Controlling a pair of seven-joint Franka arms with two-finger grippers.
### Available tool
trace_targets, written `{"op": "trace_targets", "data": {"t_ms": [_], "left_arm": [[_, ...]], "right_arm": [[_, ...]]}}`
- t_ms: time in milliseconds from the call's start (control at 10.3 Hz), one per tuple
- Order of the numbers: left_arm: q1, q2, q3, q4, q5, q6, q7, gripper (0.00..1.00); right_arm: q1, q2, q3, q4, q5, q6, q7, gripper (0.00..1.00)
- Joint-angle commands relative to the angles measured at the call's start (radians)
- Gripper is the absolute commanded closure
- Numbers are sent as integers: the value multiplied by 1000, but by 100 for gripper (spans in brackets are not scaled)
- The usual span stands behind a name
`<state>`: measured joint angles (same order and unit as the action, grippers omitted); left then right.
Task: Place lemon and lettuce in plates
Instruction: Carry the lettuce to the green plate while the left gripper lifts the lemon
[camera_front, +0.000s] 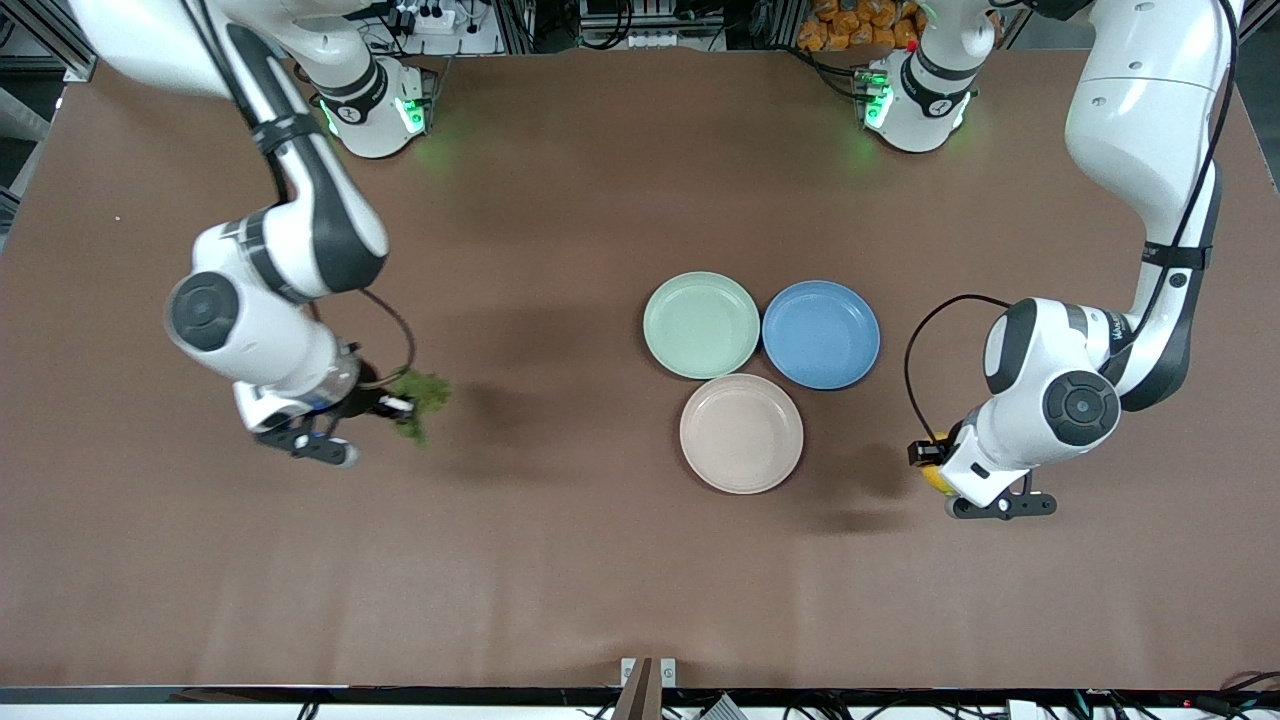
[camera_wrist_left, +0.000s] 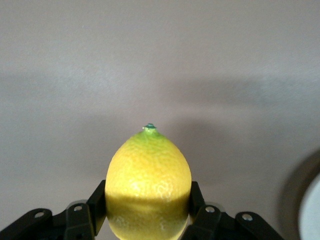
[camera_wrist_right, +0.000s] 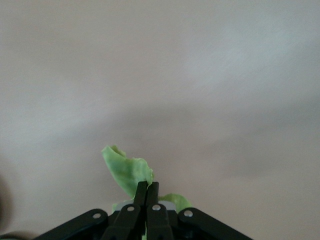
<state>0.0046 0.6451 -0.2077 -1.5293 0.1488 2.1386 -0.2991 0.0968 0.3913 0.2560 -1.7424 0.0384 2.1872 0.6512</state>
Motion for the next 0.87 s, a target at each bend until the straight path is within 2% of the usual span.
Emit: {"op": "trace_targets", "data": {"t_ms": [0, 194, 388, 582, 776], "left_arm": [[2, -18, 2, 35, -98, -6, -18, 100], [0, -19, 2, 93, -170, -6, -18, 100], [-21, -15, -7, 95, -173, -2, -34, 100], [-57, -7, -6, 95, -173, 43, -98, 100], [-92, -1, -6, 95, -173, 63, -162, 100]], "right_arm": [[29, 18, 98, 9, 15, 64, 219, 100], [84, 56, 166, 10, 14, 182, 428, 100], [191, 101, 169, 9, 5, 328, 572, 100], [318, 155, 154, 10, -14, 481, 717, 100], [462, 184, 67, 9, -69, 540, 833, 100]]}}
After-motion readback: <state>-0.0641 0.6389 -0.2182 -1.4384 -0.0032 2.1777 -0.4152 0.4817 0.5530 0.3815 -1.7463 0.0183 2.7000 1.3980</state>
